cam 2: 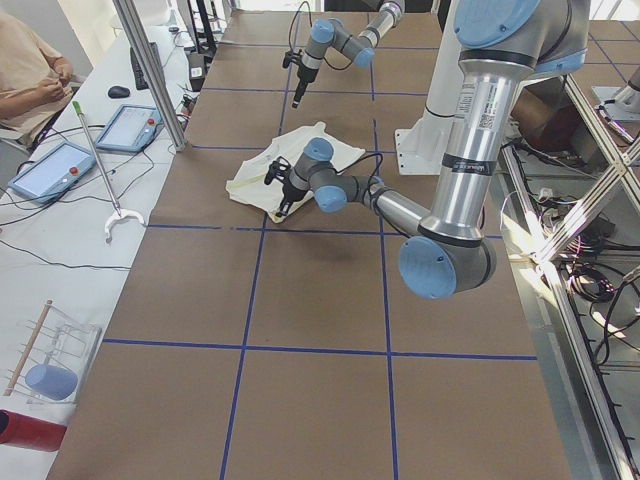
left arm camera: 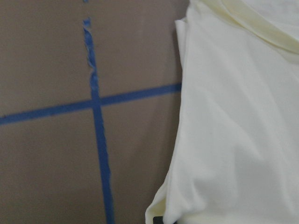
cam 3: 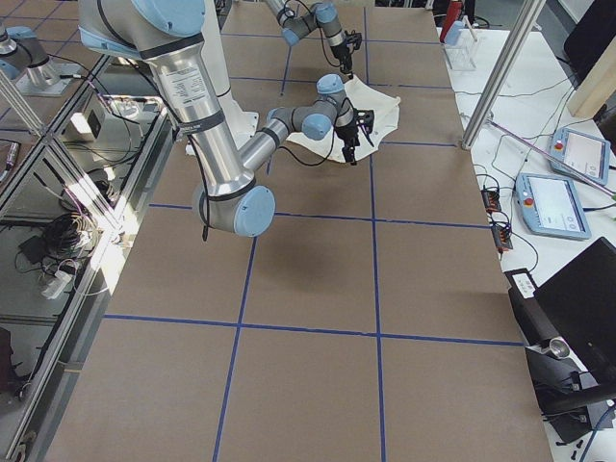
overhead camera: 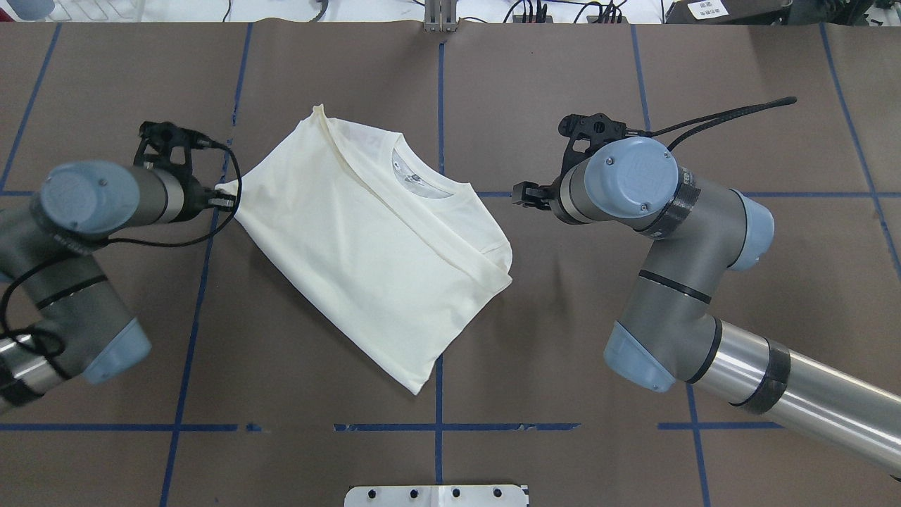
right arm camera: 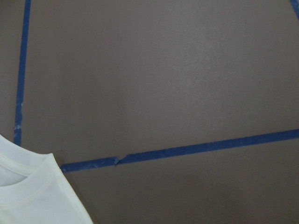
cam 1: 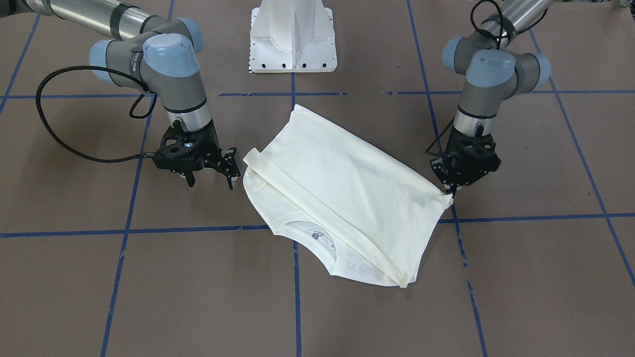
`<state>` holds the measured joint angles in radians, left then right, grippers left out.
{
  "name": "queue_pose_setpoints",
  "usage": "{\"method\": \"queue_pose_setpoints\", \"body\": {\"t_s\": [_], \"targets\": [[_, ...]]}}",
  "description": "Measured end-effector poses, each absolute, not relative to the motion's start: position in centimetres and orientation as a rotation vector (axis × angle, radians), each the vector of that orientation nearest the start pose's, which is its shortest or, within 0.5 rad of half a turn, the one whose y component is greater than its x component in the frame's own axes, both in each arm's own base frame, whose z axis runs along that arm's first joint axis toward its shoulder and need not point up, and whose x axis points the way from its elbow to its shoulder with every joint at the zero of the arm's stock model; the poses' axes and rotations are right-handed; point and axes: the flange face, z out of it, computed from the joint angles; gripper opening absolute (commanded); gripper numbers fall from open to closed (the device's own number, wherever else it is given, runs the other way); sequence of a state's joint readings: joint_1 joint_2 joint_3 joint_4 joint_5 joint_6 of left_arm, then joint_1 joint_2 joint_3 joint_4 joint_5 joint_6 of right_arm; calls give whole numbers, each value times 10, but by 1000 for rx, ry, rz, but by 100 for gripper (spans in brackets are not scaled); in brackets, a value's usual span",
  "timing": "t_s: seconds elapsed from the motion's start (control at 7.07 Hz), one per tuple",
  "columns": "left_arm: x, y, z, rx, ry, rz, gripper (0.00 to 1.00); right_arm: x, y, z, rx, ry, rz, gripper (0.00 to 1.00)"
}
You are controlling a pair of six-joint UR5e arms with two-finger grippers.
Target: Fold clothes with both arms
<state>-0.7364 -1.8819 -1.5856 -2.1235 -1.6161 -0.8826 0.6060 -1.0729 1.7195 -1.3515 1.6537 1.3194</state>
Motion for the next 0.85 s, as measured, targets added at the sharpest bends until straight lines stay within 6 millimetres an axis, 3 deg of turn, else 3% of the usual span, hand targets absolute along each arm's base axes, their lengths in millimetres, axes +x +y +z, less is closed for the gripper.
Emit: {"method": "queue_pose_setpoints", "body": {"t_s": [0.28, 0.42, 0.57, 0.71, 0.85], "targets": [[418, -634, 409, 548, 626, -78, 0, -468, -476, 287, 291, -824, 297, 100], [433, -675, 391, 554, 616, -97, 0, -468, -476, 286, 292, -826, 297, 100], [438, -702, 382, 571, 622, -112, 99, -468, -476, 285, 292, -828, 296, 100], [434, -714, 387, 590, 633, -119, 100, -469, -475, 283, 292, -832, 295, 100], [426, -713, 398, 618, 650, -112, 100, -474, -472, 279, 287, -840, 297, 100]]}}
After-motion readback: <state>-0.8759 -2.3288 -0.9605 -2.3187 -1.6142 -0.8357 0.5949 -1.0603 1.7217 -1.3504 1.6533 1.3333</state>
